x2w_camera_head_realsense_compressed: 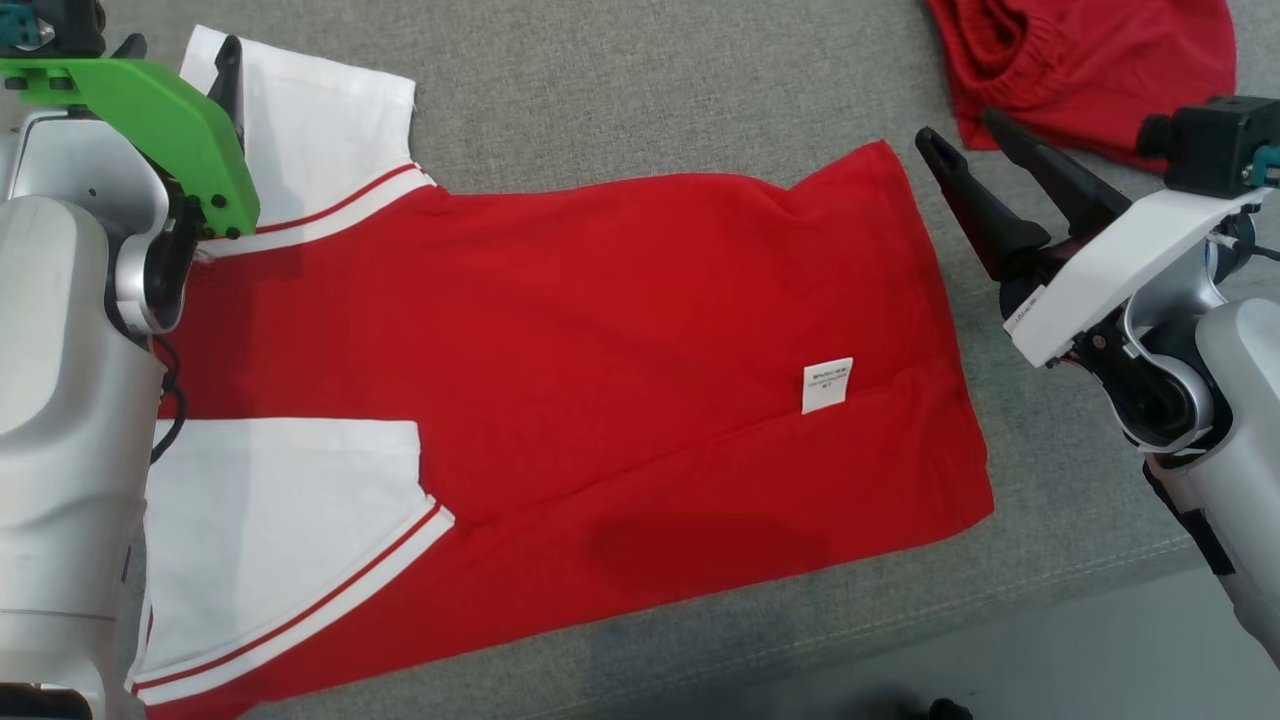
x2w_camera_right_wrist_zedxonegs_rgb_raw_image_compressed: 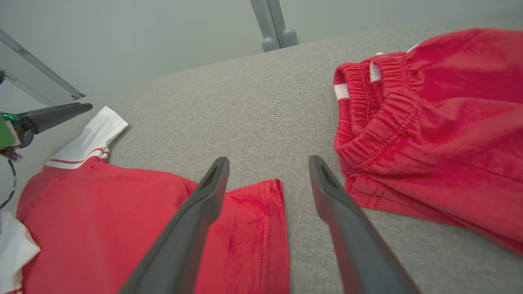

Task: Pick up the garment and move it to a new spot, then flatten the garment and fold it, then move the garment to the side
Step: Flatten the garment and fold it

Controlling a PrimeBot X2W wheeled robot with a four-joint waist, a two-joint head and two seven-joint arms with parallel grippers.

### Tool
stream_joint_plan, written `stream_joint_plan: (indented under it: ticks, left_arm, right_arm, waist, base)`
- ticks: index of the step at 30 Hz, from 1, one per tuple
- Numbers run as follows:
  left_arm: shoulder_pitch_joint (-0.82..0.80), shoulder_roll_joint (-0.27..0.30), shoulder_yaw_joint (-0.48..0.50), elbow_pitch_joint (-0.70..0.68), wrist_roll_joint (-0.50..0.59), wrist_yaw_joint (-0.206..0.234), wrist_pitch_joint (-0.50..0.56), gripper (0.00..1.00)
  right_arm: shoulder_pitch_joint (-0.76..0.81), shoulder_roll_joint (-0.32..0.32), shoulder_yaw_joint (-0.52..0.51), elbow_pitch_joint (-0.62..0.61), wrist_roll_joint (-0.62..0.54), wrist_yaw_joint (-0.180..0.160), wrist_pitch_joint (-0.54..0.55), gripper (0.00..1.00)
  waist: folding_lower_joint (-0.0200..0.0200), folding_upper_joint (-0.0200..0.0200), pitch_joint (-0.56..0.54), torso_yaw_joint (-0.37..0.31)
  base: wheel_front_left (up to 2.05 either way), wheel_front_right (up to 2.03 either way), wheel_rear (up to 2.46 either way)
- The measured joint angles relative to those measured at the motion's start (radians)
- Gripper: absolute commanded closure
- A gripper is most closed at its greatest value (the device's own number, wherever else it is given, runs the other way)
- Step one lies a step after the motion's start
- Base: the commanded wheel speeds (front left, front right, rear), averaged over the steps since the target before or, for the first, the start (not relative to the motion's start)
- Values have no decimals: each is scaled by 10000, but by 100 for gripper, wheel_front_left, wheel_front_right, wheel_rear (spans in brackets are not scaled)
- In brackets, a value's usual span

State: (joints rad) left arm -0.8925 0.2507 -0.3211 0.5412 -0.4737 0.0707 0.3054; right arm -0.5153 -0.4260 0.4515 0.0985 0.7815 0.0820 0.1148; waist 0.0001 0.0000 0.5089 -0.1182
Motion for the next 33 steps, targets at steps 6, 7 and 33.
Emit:
stream_joint_plan:
  ticks: [6,7,33]
  left_arm:
    - [-245,-8,-23,502,113,-17,-167,0]
    - [-327,-6,-19,608,113,-61,-192,0]
    - [-872,-663,-337,2391,121,-1083,-1831,100]
  right_arm:
    - [-142,15,-48,48,-13,0,-84,0]
    - [-148,21,-48,54,-27,0,-86,0]
    - [-244,119,-100,1287,38,6,-353,0]
  waist:
    - [0,0,400,-14]
    - [0,0,448,-7]
    - [-1,0,97,387]
  base:
    - [0,0,0]
    - [0,0,0]
    - [0,0,0]
